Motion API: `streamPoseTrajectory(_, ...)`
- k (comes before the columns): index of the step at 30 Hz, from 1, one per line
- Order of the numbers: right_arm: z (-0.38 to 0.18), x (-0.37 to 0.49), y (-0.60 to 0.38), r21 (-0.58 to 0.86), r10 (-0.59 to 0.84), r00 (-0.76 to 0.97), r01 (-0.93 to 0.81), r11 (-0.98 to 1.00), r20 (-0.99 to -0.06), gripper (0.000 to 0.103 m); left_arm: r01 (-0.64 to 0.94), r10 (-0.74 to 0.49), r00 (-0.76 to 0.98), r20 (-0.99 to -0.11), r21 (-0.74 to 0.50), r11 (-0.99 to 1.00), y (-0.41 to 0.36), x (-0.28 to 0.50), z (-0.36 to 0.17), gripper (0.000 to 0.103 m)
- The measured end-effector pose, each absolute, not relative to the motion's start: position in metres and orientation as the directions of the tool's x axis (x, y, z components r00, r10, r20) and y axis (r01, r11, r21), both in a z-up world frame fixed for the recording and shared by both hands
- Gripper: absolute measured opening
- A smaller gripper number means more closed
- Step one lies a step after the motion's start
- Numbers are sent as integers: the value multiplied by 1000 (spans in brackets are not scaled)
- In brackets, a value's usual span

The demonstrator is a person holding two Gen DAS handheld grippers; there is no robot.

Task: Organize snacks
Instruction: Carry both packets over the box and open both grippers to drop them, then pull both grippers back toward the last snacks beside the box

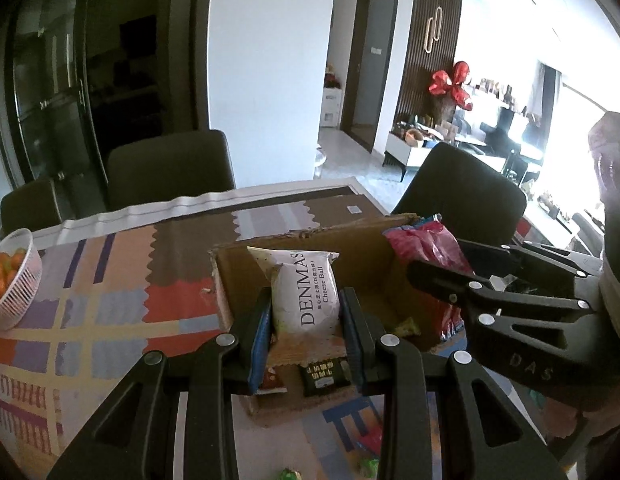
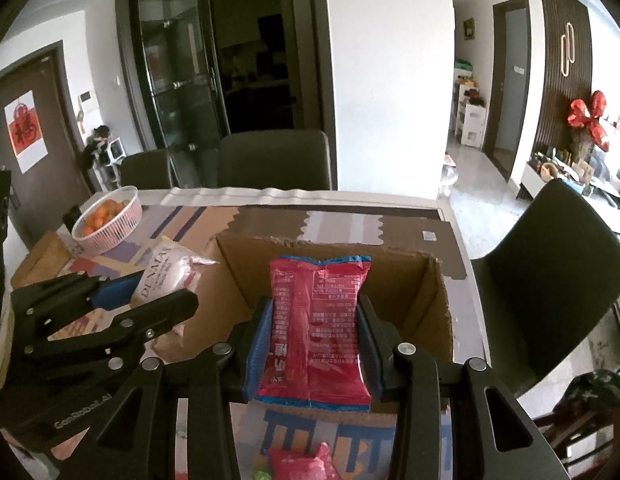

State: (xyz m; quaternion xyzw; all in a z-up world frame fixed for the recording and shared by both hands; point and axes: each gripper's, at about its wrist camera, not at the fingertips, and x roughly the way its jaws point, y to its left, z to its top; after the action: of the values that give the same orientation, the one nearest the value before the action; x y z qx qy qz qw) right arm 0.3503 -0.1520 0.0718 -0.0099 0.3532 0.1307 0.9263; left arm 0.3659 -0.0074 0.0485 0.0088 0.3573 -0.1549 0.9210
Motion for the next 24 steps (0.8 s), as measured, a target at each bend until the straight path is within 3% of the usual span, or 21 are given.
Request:
streamPoseTrajectory(4,66,360,-154,65,222,709,-242,968,-669,41,291,-265,692,-671,-76,954,-13,375,44,34)
streamPoseTrajectory(7,63,363,-155,52,203,720,-226,973,-664,43,269,-210,709,-673,-17,963,-17,372,42,57)
streamPoseTrajectory(8,63,361,-154,46,192,727,-216,975,-659,54,264,-200,718,-667,-6,965,-17,369,42,58)
streamPoseTrajectory(10,63,356,-159,34,159,741,-182,983,-653,61,262,-193,716,-670,2,965,-15,364,41,59)
streamPoseTrajectory(24,76,284,-191,48,113,795,-105,993,-597,63,309,-230,767,-599,30,951,-28,296,67,63)
